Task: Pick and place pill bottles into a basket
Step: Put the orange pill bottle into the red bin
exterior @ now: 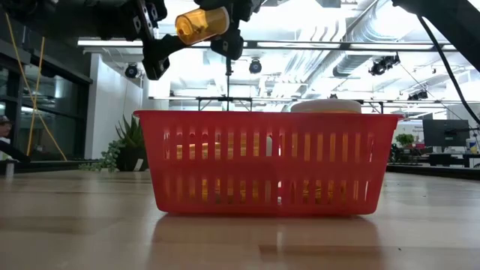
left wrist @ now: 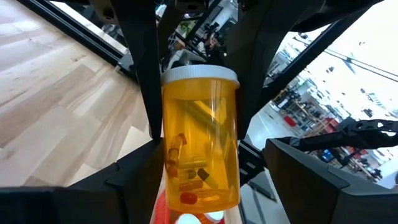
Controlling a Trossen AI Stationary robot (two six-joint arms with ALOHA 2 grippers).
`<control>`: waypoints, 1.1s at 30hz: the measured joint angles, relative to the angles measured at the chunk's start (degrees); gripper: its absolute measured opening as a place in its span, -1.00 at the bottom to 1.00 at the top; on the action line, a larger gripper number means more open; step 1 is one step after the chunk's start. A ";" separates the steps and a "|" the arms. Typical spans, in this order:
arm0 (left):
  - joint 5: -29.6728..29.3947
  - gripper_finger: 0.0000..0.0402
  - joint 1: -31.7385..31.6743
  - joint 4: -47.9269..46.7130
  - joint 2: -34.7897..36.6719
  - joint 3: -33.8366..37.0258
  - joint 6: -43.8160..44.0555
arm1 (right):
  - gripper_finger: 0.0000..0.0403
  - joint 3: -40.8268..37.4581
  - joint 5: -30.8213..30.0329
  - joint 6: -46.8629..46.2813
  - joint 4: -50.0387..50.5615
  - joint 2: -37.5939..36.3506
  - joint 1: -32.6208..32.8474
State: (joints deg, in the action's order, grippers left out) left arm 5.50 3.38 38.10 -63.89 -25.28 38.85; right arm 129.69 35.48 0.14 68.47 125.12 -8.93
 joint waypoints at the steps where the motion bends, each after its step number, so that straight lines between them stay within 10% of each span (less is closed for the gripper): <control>1: 0.00 0.54 -0.02 0.02 0.33 0.00 0.00 | -0.07 0.00 0.00 0.00 0.01 0.00 0.00; 12: 0.26 0.53 -0.75 -5.13 5.78 -0.69 -0.74 | -0.08 -0.72 -2.37 0.44 2.65 1.29 0.09; 25: -25.92 0.53 -5.81 -26.16 7.78 -0.39 -8.78 | -0.08 -0.22 -2.18 0.77 4.99 0.26 2.48; 33: -9.01 0.53 -18.68 -37.82 7.77 -0.26 -5.54 | -0.08 -0.24 -4.53 -2.89 6.44 0.33 5.90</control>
State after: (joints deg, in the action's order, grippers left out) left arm -3.51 -15.30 0.28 -56.13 -25.54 33.31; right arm 129.45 30.96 -2.74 74.91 125.45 -3.03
